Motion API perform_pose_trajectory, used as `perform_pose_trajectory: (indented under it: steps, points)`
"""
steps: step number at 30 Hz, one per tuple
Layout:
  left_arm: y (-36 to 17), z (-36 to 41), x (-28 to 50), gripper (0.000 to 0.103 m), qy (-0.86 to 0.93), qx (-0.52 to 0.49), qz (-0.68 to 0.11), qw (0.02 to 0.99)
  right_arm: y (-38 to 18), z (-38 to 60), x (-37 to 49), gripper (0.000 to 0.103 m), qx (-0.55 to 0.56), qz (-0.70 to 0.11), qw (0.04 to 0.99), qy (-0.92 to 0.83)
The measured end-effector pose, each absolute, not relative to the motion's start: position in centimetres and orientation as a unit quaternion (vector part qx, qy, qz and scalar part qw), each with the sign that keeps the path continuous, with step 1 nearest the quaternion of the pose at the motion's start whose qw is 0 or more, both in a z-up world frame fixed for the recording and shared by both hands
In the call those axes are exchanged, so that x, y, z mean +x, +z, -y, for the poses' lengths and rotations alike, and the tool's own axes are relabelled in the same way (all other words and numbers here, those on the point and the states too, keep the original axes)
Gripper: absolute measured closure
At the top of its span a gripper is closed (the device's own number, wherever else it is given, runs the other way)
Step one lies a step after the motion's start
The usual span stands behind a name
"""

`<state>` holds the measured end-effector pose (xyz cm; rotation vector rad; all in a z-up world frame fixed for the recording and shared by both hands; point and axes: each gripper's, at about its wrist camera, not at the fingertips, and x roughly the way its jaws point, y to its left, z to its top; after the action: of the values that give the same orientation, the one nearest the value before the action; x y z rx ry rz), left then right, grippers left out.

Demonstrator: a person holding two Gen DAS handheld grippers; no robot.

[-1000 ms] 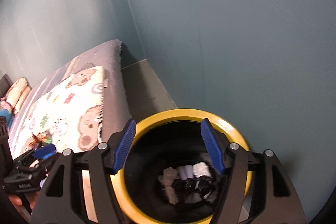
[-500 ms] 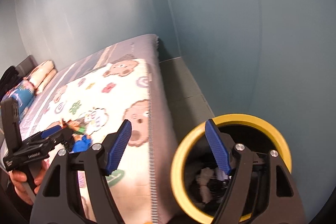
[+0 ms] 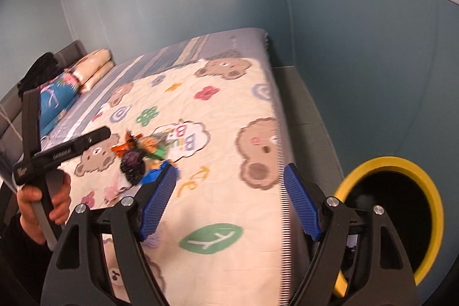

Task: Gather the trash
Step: 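Move both tools back toward the remaining trash on the bed, then grasp the orange snack wrapper with the left tool while the right tool grasps the lavender foam net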

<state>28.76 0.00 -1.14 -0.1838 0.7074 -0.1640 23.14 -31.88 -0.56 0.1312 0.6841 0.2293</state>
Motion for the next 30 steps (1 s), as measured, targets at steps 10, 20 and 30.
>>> perform_pose_trajectory:
  steps: [10,20,30]
  points:
    - [-4.1,-6.7,30.6,0.008,-0.018,-0.099,-0.364,0.926,-3.1,25.2,24.4,0.029,0.028,-0.362,0.917,0.162]
    - [-9.4,-11.5,33.9,0.008,0.020,-0.107,-0.411,0.905,-7.1,20.5,24.8,0.029,-0.002,-0.412,0.888,0.203]
    - [-13.2,-12.3,37.3,0.008,0.030,-0.096,-0.448,0.888,-11.2,16.7,24.7,0.029,-0.041,-0.454,0.857,0.239]
